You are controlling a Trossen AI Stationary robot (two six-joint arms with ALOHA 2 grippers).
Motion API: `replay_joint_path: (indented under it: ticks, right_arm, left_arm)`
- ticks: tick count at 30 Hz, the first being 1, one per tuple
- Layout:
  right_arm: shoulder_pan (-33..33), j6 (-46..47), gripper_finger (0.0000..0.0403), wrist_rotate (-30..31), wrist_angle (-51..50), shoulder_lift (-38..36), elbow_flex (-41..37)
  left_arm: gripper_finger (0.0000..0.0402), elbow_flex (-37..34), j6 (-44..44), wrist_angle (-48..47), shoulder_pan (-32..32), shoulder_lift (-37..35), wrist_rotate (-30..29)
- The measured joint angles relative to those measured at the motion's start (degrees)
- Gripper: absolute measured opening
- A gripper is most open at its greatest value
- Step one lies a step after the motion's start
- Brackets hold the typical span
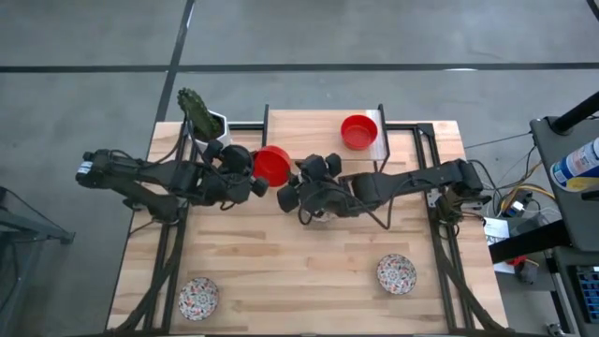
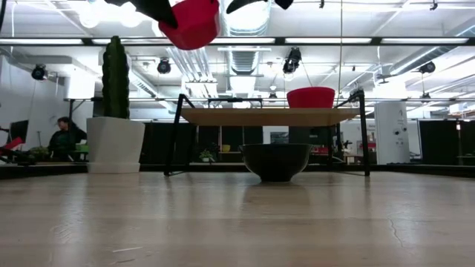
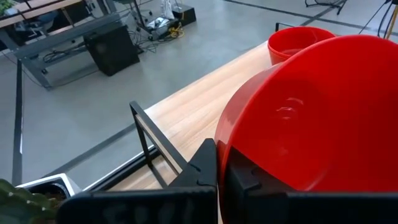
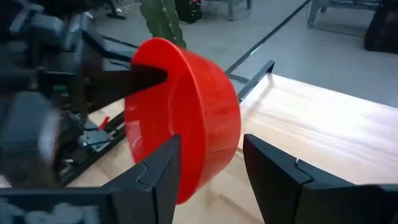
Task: Pick & Place Mini bowls
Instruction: Stack the red bowl on the red bowl on the shelf
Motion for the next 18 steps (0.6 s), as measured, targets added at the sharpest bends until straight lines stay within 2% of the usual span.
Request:
replay_joint_path:
  ticks: [5, 12, 18]
  right_arm:
    - [-1.8, -0.2, 0.0130, -2.0, 0.1, -0.4, 0.0]
    - [-4.4, -0.1, 0.0025, -8.1, -0.8, -0.6, 0.0]
    - [-5.1, 0.8, 0.0012, -10.0, -2.6, -1.0, -0.1]
  left_arm:
    - [0.0000, 0.0, 0.4, 0.6, 0.0, 0.0, 0.4]
    - [0.0000, 0.1, 3.6, 2.2, 0.0, 0.0, 0.5]
    - [0.0013, 0.0, 2.9, 3.6, 0.1, -1.1, 1.4]
